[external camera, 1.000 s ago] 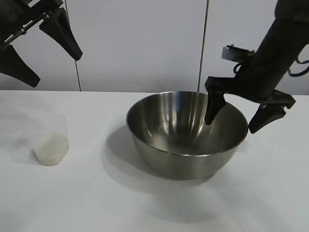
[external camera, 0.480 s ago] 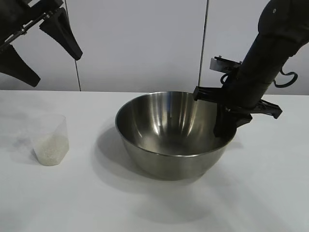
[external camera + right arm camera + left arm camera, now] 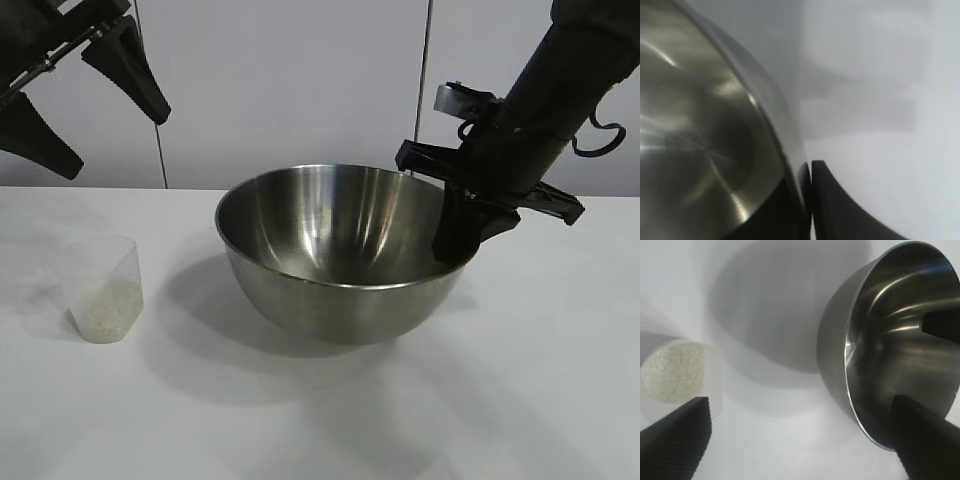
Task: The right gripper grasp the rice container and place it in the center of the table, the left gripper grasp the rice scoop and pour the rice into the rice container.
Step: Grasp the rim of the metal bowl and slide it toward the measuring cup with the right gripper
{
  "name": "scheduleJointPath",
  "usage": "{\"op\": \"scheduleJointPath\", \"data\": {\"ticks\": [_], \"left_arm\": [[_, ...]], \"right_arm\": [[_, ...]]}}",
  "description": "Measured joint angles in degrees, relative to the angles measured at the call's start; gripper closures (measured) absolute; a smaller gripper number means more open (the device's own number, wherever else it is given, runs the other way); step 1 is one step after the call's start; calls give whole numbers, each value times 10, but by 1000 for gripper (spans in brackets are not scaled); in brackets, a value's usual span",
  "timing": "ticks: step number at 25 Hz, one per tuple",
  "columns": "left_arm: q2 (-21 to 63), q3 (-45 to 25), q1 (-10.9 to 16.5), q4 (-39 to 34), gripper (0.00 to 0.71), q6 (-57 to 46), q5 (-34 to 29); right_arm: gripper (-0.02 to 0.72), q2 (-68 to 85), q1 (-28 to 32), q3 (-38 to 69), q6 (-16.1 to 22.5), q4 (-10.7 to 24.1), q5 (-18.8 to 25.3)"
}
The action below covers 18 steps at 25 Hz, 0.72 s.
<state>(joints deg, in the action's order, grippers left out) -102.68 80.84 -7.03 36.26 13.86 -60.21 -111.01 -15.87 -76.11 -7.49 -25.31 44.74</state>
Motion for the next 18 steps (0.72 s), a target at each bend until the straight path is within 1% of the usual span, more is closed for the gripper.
{"op": "scheduleJointPath", "data": {"ticks": [2,5,7,18], "left_arm": [[0,0,0,0,21,0,0],[0,0,0,0,21,0,0],[0,0,0,0,21,0,0],[0,0,0,0,21,0,0]], "right_arm": [[692,0,-14,0,11,14,-8],[692,0,-22,0,34,51,-18],[692,-6,-22,0,42,67,-22],[693,-42,-22,0,47,76,-31]]}}
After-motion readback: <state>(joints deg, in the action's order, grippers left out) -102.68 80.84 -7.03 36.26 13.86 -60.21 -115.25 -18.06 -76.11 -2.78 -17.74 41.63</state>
